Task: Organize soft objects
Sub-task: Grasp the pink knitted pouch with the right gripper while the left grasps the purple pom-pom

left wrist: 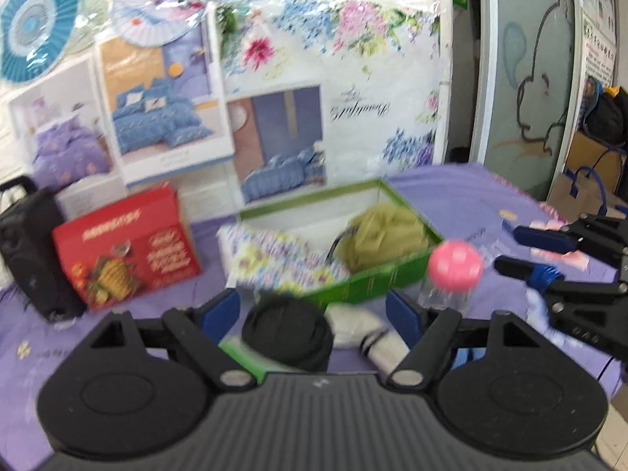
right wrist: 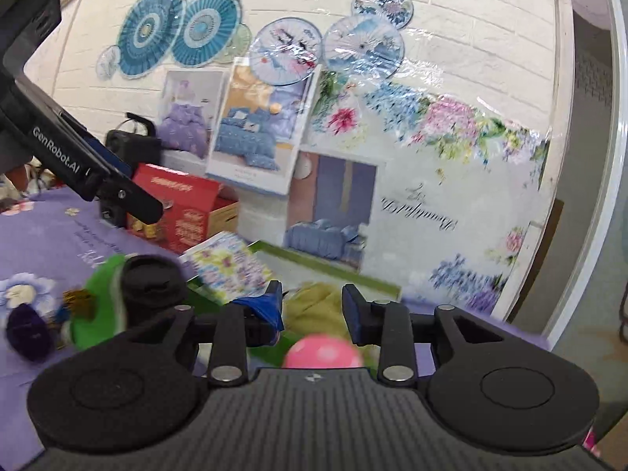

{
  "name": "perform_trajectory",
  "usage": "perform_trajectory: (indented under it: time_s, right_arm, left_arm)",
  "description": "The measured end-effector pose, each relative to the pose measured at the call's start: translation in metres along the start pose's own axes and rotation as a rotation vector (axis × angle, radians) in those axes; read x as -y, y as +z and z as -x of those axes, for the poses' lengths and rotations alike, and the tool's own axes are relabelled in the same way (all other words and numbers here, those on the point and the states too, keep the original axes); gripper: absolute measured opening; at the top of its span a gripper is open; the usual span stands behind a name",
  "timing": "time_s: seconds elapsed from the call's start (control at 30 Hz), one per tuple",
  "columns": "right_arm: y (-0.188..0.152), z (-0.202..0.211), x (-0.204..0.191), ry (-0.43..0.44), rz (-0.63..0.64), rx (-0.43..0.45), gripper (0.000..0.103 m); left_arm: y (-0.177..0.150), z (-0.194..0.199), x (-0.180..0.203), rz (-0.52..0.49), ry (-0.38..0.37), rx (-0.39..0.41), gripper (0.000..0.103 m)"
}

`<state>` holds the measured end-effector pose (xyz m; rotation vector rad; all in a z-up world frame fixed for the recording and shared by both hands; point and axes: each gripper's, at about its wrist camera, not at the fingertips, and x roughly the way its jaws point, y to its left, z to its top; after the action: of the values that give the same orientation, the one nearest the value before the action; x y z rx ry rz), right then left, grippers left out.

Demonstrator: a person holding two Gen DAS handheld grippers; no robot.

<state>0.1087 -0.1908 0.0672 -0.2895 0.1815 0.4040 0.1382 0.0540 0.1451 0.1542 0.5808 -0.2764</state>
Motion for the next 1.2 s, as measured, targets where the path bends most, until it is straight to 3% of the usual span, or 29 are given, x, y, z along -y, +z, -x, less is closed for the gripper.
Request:
perform_trajectory:
  time_s: [0.33,0.43,0.6,0.77,0.9,1.07,1.13,1.2]
  right_arm:
    - [-0.073,0.030,-0.050,0.095,-0.182,-0.155,0.018]
    - [-0.087,0.041,-0.058,0.108,-0.219,-0.193,0.019]
    - [-0.090,0.046,-0.074,0.146,-0.226,-0.225,0.019]
    - [-0.078,0.030,-0.098,0.155,-0.092,-0.211,0.020]
    - [-0.074,0.016,-0.103,0.163,0.080,-0.254,0.020]
    - [-0.074,0.018,-0.074,0.375,0.471,-0.334,0.022]
    - [-0.068,0.006,-0.061,0.444,0.521,-0.385,0.023]
    - [-0.061,-0.011,-0.050,0.571,0.497,-0.470,0.024]
  left_arm:
    - [-0.132,0.024,-0.044,0.043,0.211,-0.170,0.076]
    - [-0.158,0.022,-0.052,0.036,0.210,-0.205,0.076]
    - [-0.170,-0.001,-0.063,0.059,0.129,-0.232,0.076]
    - [-0.166,-0.027,-0.068,0.105,0.066,-0.246,0.076]
    - [-0.162,-0.028,-0.064,0.095,0.075,-0.239,0.076]
    - [-0.164,-0.026,-0.064,0.046,0.037,-0.260,0.076]
    - [-0.164,-0.028,-0.065,0.039,0.028,-0.276,0.076]
    - [-0.162,-0.029,-0.067,0.034,0.014,-0.292,0.076]
